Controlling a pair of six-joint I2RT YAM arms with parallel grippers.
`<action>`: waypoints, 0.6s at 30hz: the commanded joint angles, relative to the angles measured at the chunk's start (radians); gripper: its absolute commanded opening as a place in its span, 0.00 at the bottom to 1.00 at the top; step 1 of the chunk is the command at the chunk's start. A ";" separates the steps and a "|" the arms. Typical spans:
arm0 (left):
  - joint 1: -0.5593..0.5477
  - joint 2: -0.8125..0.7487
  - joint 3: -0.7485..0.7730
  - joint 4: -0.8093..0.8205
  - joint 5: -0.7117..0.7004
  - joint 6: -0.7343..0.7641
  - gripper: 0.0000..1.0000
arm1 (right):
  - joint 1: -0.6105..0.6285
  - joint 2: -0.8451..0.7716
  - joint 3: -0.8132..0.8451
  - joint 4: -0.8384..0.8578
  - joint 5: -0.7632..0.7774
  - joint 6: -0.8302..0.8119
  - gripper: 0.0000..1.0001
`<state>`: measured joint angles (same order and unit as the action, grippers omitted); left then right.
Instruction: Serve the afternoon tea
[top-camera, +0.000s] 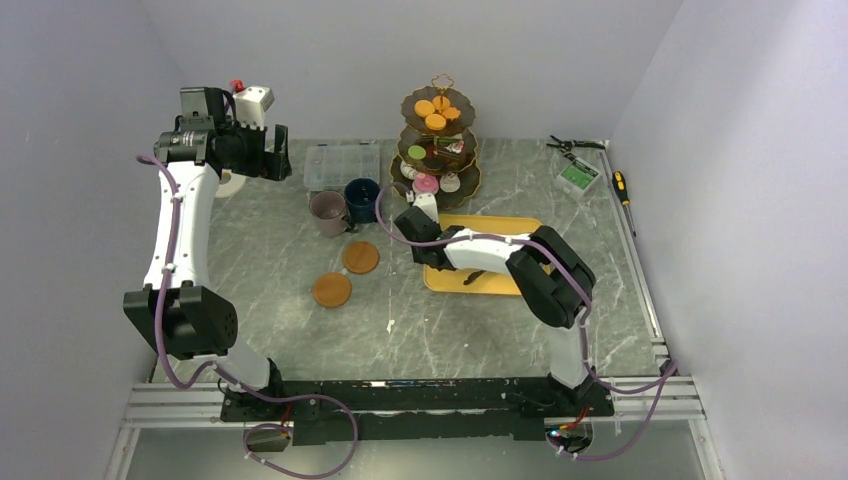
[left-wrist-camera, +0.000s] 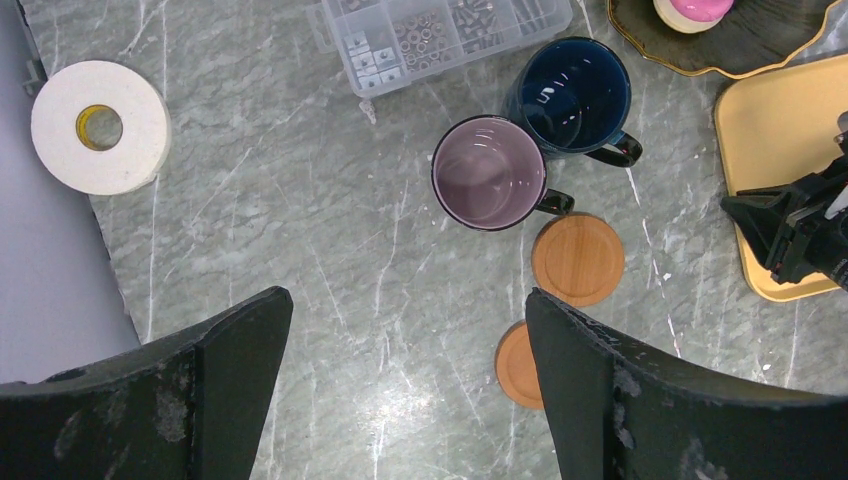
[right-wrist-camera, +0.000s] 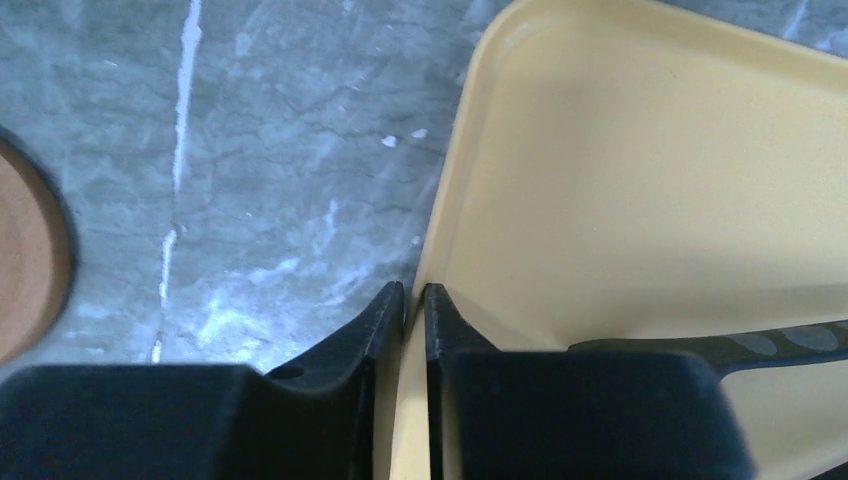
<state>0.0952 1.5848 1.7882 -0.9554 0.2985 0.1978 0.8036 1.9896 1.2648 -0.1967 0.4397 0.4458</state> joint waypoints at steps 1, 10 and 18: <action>0.005 0.000 0.025 0.007 0.017 0.013 0.93 | -0.052 -0.085 -0.107 -0.006 0.029 -0.018 0.11; 0.006 0.005 0.030 0.006 0.015 0.014 0.93 | -0.174 -0.222 -0.261 -0.015 -0.088 -0.108 0.04; 0.006 0.005 0.022 0.005 0.024 0.011 0.93 | -0.184 -0.312 -0.293 -0.039 -0.021 -0.037 0.28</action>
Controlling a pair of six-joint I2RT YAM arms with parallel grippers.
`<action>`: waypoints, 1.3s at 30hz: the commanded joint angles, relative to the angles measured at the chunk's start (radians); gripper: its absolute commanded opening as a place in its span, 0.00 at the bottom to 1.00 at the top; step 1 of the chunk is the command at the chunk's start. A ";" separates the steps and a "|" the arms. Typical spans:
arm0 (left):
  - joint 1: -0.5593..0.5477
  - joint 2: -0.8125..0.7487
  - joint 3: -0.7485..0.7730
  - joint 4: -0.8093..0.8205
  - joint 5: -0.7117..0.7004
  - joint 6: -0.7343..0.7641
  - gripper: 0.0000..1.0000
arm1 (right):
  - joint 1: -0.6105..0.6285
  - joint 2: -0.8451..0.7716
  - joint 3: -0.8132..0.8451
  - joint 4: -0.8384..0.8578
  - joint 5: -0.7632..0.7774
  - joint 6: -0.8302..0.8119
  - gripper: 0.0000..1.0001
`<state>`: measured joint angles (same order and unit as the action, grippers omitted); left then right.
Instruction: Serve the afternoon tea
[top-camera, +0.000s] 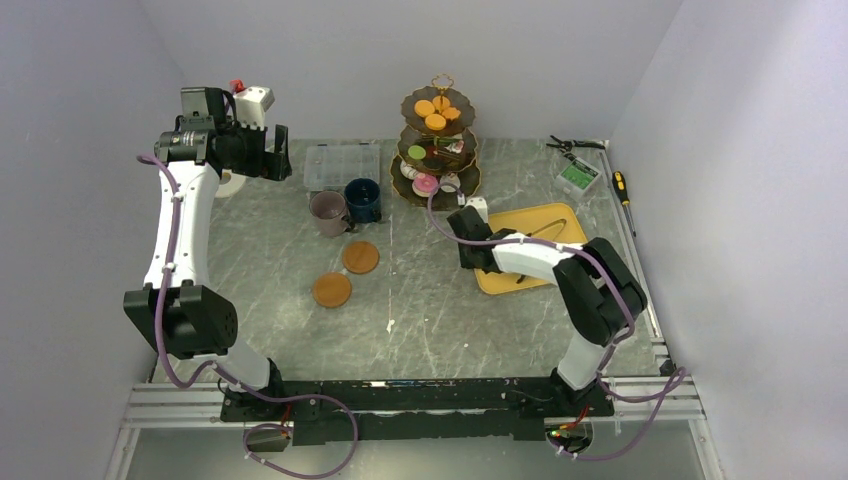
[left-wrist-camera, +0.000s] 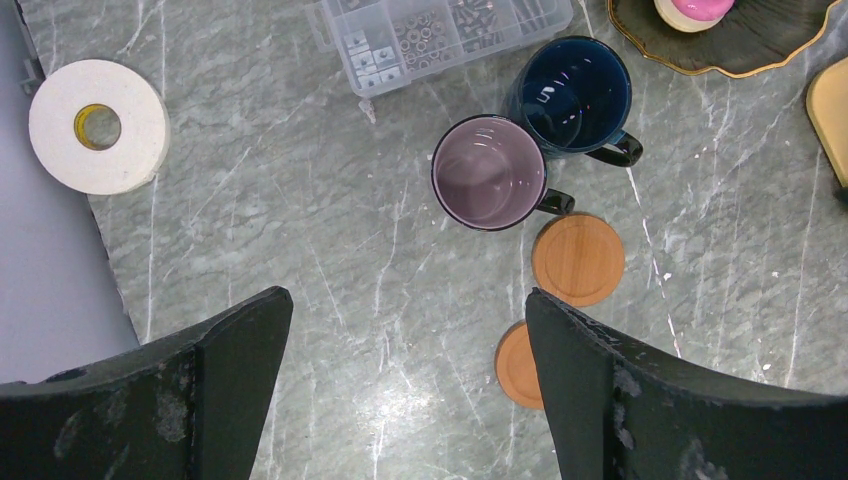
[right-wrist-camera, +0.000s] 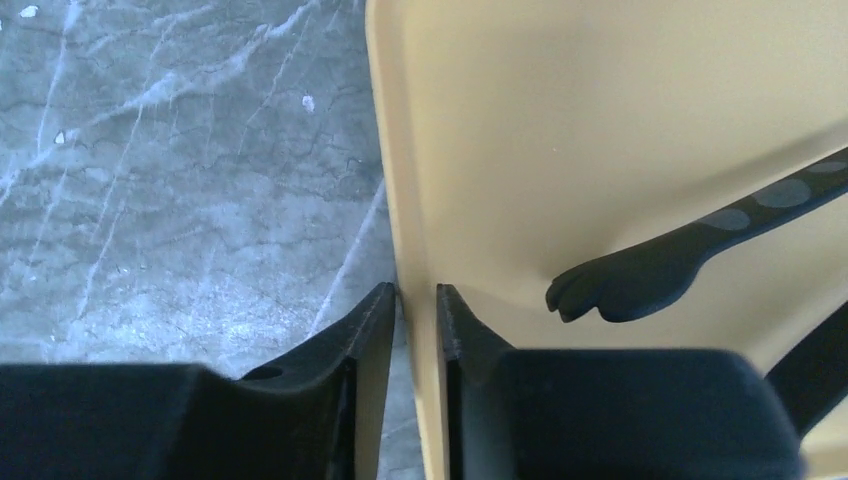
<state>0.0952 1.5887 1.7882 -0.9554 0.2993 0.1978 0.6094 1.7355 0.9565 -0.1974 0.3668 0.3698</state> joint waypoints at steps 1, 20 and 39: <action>0.005 0.001 0.021 0.004 0.024 0.011 0.93 | 0.023 -0.073 0.027 -0.039 0.064 0.049 0.35; 0.019 0.038 -0.046 -0.032 0.031 0.043 0.93 | 0.360 0.279 0.401 0.326 -0.064 -0.164 0.36; 0.068 -0.019 -0.244 -0.010 0.050 0.103 0.93 | 0.359 0.263 0.199 0.246 0.105 -0.141 0.22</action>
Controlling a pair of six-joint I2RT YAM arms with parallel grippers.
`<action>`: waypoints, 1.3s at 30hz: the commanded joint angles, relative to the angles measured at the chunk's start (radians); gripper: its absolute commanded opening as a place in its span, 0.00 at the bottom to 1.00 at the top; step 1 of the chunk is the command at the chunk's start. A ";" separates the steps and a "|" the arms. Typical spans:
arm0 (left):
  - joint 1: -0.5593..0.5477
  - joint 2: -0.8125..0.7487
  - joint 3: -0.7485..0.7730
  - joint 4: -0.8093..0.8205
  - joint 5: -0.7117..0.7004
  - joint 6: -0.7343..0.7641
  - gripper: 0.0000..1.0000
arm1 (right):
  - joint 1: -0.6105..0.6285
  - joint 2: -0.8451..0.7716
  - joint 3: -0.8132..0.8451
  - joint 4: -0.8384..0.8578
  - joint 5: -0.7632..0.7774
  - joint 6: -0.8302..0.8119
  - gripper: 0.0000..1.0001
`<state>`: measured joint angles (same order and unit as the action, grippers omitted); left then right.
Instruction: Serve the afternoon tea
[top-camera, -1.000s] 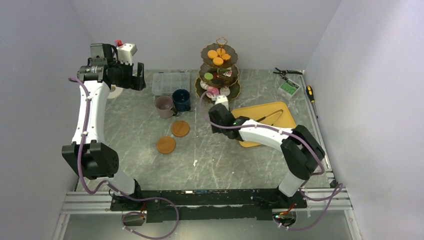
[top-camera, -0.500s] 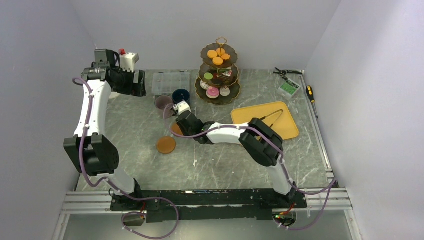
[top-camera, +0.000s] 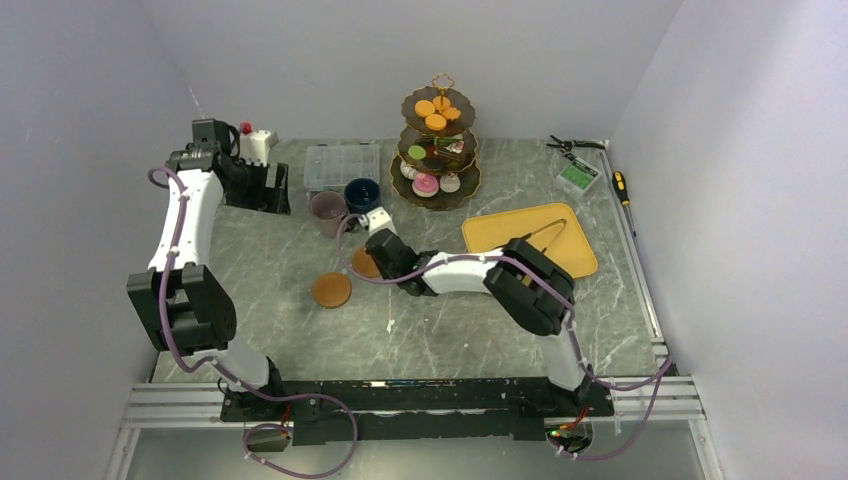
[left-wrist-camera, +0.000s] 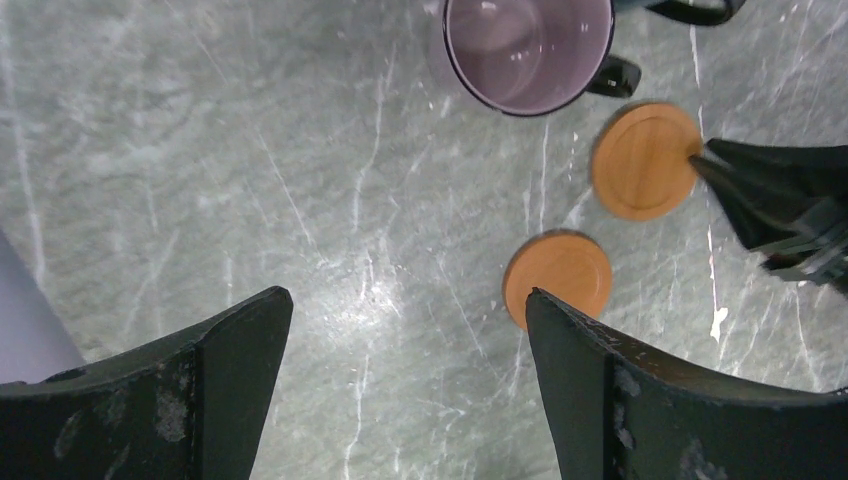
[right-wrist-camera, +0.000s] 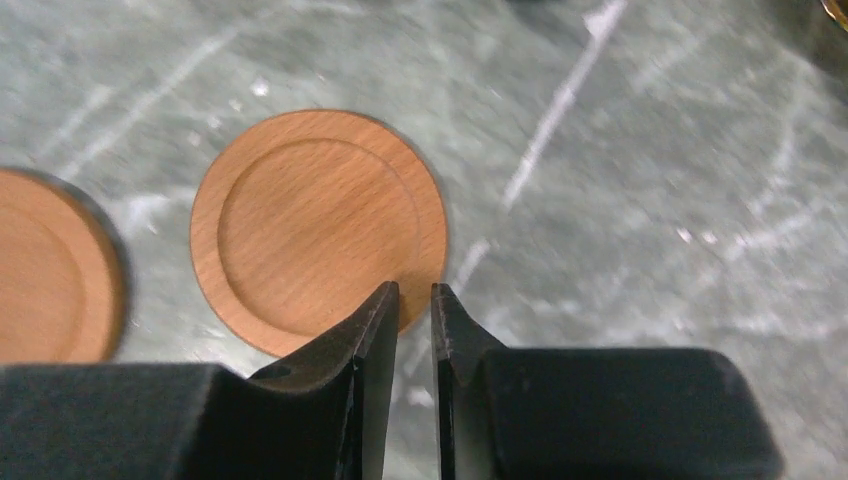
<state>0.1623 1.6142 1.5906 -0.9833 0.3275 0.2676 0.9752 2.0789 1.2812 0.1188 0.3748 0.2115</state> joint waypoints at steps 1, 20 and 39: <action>0.001 -0.047 -0.054 0.023 0.021 0.031 0.93 | -0.009 -0.101 -0.167 -0.076 0.113 0.026 0.22; 0.000 -0.109 -0.095 -0.025 0.064 0.031 0.93 | -0.086 -0.332 -0.338 -0.267 0.128 0.191 0.19; 0.012 -0.101 -0.039 -0.034 0.047 -0.034 0.93 | 0.068 -0.322 -0.133 0.012 -0.144 -0.148 0.59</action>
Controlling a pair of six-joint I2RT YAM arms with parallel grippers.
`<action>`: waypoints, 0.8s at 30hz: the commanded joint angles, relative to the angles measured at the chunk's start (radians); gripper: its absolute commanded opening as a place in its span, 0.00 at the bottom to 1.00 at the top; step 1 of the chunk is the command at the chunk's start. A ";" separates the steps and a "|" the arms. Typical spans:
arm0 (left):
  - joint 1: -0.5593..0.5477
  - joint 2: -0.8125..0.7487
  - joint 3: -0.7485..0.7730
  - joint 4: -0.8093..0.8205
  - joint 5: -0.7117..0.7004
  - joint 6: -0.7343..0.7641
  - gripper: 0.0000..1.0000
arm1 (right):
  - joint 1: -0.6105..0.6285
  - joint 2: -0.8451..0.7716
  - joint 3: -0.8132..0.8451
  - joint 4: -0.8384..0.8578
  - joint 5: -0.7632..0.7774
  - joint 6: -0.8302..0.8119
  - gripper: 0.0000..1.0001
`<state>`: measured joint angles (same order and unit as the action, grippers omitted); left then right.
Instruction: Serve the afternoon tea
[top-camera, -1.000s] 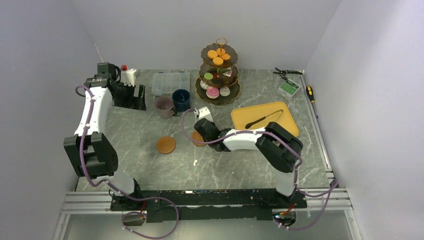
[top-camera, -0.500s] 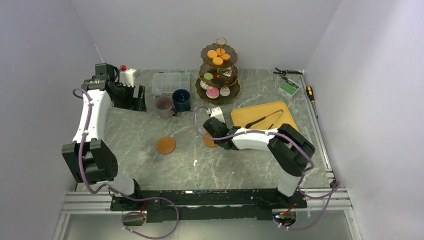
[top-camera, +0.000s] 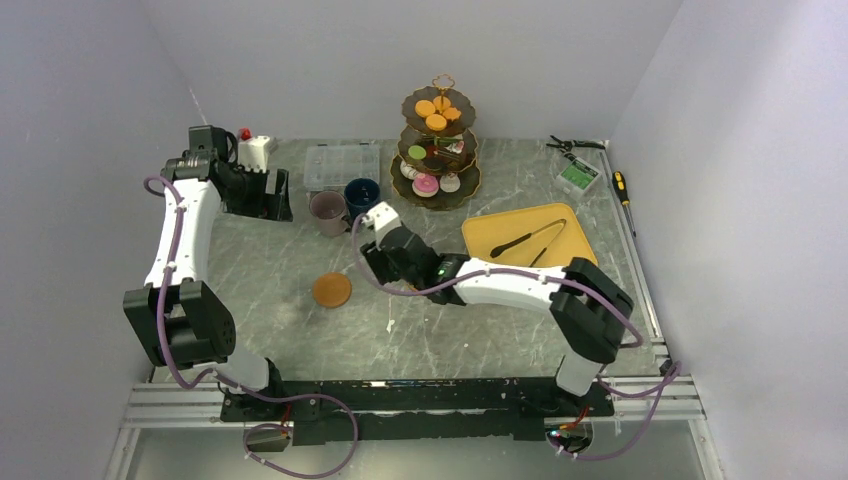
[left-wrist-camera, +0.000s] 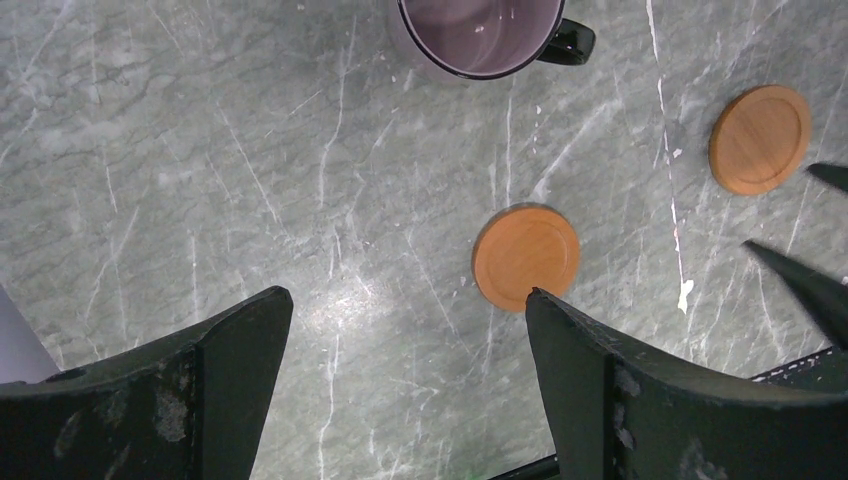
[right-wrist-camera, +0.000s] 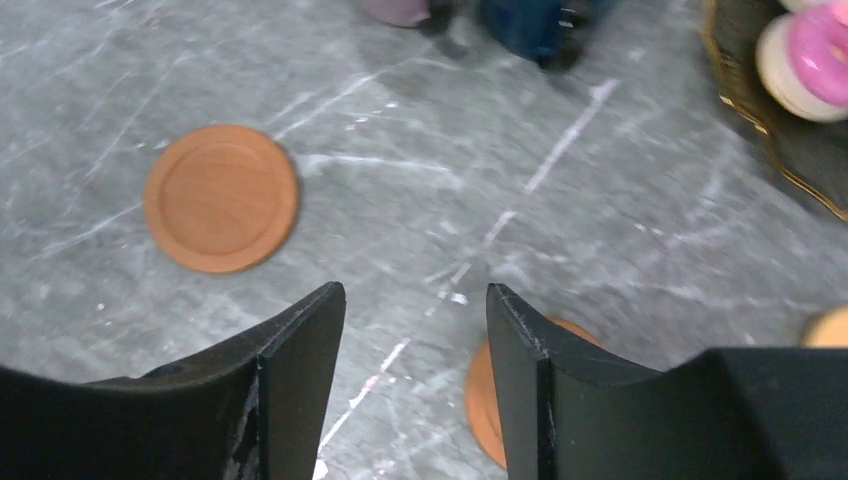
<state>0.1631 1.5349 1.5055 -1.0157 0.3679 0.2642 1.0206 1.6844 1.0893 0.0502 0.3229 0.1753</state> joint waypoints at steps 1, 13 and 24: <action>0.015 -0.021 0.047 -0.001 0.011 -0.033 0.93 | 0.025 0.092 0.075 0.077 -0.103 -0.108 0.59; 0.046 -0.004 0.051 0.013 0.022 -0.047 0.93 | 0.065 0.259 0.227 0.122 -0.223 -0.168 0.62; 0.059 0.006 0.056 0.008 0.007 -0.036 0.93 | 0.092 0.461 0.433 0.032 -0.211 -0.198 0.50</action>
<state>0.2131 1.5364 1.5211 -1.0134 0.3691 0.2379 1.1084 2.1231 1.4940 0.1032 0.0921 -0.0051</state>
